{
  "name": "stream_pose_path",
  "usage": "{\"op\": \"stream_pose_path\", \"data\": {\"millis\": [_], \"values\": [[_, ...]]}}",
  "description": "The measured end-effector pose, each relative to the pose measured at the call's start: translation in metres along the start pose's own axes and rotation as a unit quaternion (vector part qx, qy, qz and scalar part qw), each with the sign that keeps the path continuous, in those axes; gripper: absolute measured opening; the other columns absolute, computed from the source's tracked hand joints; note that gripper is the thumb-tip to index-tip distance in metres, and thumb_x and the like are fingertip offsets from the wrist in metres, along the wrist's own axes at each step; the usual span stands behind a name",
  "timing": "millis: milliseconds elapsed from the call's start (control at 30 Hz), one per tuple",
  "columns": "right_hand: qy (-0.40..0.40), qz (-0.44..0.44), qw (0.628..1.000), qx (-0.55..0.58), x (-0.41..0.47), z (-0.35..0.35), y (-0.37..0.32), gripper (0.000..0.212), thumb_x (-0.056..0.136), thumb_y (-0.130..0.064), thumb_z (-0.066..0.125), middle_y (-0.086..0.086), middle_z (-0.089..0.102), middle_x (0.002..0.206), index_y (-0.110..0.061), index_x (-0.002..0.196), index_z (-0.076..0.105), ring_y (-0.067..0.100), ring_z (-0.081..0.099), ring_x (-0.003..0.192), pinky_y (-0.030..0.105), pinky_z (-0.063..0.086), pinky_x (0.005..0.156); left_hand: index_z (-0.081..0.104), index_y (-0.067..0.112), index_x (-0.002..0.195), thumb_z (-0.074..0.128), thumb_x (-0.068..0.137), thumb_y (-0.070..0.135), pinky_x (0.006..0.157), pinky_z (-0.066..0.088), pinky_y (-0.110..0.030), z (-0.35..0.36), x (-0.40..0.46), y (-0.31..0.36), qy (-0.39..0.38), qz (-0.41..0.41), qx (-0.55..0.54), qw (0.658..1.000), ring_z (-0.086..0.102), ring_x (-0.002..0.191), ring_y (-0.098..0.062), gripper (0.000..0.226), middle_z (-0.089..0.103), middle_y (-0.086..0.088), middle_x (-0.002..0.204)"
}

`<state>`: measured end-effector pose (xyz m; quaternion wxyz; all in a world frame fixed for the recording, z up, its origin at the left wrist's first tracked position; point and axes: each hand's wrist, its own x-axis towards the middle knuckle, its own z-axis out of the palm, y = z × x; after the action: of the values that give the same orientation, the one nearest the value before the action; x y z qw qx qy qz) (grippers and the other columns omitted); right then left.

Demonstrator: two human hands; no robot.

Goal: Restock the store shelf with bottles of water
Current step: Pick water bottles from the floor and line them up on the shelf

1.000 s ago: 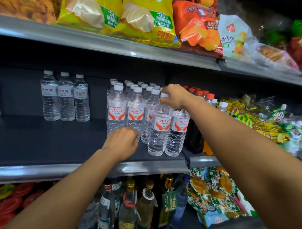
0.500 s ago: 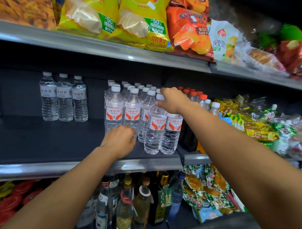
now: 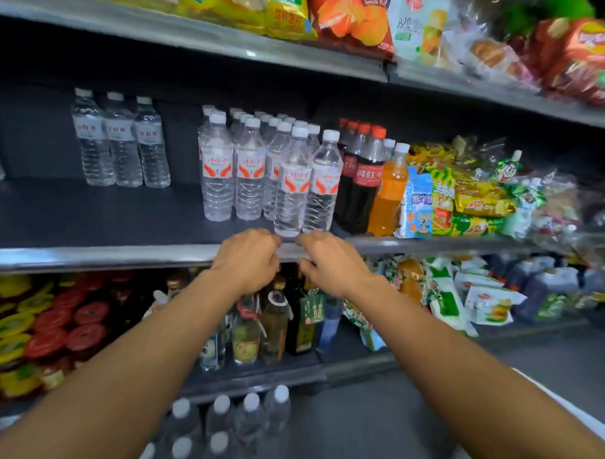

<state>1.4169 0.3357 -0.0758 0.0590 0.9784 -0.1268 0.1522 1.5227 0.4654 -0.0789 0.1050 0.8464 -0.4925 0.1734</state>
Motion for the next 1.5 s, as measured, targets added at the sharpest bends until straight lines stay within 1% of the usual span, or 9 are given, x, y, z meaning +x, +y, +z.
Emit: {"op": "stream_pose_path", "data": {"millis": [267, 400, 667, 767, 867, 967, 1067, 1367, 1500], "values": [[-0.107, 0.052, 0.992, 0.051, -0.103, 0.093, -0.02, 0.029, 0.096, -0.024, 0.046, 0.015, 0.056, 0.119, -0.007, 0.119, 0.051, 0.034, 0.053, 0.113, 0.039, 0.043, 0.084, 0.063, 0.014, 0.101, 0.048, 0.086, 0.021, 0.076, 0.052, -0.041, 0.089, -0.086, 0.035, -0.119, 0.011, -0.073, 0.99, 0.061, 0.097, -0.034, 0.022, 0.062, -0.012, 0.104], [-0.163, 0.077, 0.98, 0.084, -0.142, 0.143, -0.027, 0.03, 0.095, -0.02, 0.047, 0.017, 0.055, 0.121, -0.005, 0.12, 0.051, 0.036, 0.052, 0.114, 0.041, 0.042, 0.087, 0.06, 0.011, 0.098, 0.048, 0.089, 0.019, 0.069, 0.044, -0.034, 0.137, -0.127, 0.059, -0.184, -0.004, -0.094, 0.978, 0.06, 0.096, -0.035, 0.017, 0.061, -0.014, 0.104], [-0.253, 0.133, 0.941, 0.18, -0.191, 0.238, -0.032, 0.039, 0.095, -0.019, 0.049, 0.019, 0.054, 0.13, -0.006, 0.132, 0.05, 0.036, 0.052, 0.117, 0.04, 0.045, 0.094, 0.064, 0.008, 0.096, 0.049, 0.086, 0.02, 0.079, 0.052, -0.041, 0.245, -0.193, 0.078, -0.29, -0.057, -0.184, 0.938, 0.063, 0.095, -0.032, 0.022, 0.066, -0.013, 0.099], [-0.262, 0.147, 0.933, 0.199, -0.191, 0.266, -0.028, 0.043, 0.095, -0.019, 0.049, 0.019, 0.051, 0.133, -0.005, 0.136, 0.046, 0.035, 0.051, 0.118, 0.04, 0.044, 0.095, 0.065, 0.009, 0.097, 0.049, 0.086, 0.02, 0.08, 0.052, -0.04, 0.275, -0.202, 0.081, -0.303, -0.067, -0.194, 0.931, 0.061, 0.094, -0.03, 0.022, 0.066, -0.012, 0.101], [-0.254, 0.148, 0.935, 0.2, -0.172, 0.289, -0.022, 0.042, 0.095, -0.019, 0.049, 0.021, 0.054, 0.125, -0.003, 0.133, 0.046, 0.037, 0.053, 0.112, 0.04, 0.046, 0.086, 0.063, 0.01, 0.099, 0.049, 0.088, 0.021, 0.084, 0.051, -0.042, 0.303, -0.203, 0.081, -0.318, -0.067, -0.2, 0.924, 0.06, 0.097, -0.03, 0.022, 0.063, -0.012, 0.108], [-0.237, 0.14, 0.942, 0.192, -0.143, 0.307, -0.016, 0.048, 0.095, -0.024, 0.051, 0.02, 0.053, 0.13, -0.007, 0.138, 0.039, 0.038, 0.053, 0.114, 0.041, 0.046, 0.084, 0.063, 0.009, 0.107, 0.049, 0.09, 0.02, 0.087, 0.051, -0.042, 0.326, -0.202, 0.078, -0.337, -0.069, -0.206, 0.916, 0.061, 0.102, -0.031, 0.025, 0.064, -0.013, 0.112], [-0.241, 0.113, 0.944, 0.196, -0.116, 0.322, -0.011, 0.059, 0.093, -0.03, 0.055, 0.017, 0.051, 0.135, -0.012, 0.145, 0.032, 0.037, 0.052, 0.117, 0.042, 0.046, 0.085, 0.06, 0.005, 0.092, 0.05, 0.089, 0.016, 0.079, 0.05, -0.041, 0.34, -0.201, 0.076, -0.344, -0.07, -0.205, 0.913, 0.061, 0.094, -0.034, 0.016, 0.064, -0.017, 0.101], [-0.26, 0.047, 0.95, 0.165, -0.095, 0.331, -0.013, 0.045, 0.09, -0.031, 0.061, 0.017, 0.057, 0.125, -0.011, 0.127, 0.045, 0.036, 0.054, 0.111, 0.037, 0.043, 0.079, 0.06, 0.004, 0.091, 0.05, 0.089, 0.015, 0.081, 0.049, -0.042, 0.348, -0.202, 0.071, -0.357, -0.076, -0.189, 0.912, 0.06, 0.095, -0.034, 0.015, 0.061, -0.017, 0.103], [-0.264, 0.102, 0.94, 0.189, -0.114, 0.312, -0.014, 0.045, 0.089, -0.029, 0.062, 0.018, 0.055, 0.127, -0.009, 0.127, 0.046, 0.038, 0.053, 0.113, 0.037, 0.043, 0.081, 0.058, 0.007, 0.09, 0.049, 0.088, 0.016, 0.08, 0.05, -0.042, 0.326, -0.203, 0.073, -0.345, -0.076, -0.204, 0.913, 0.059, 0.097, -0.034, 0.012, 0.06, -0.016, 0.104]]}}
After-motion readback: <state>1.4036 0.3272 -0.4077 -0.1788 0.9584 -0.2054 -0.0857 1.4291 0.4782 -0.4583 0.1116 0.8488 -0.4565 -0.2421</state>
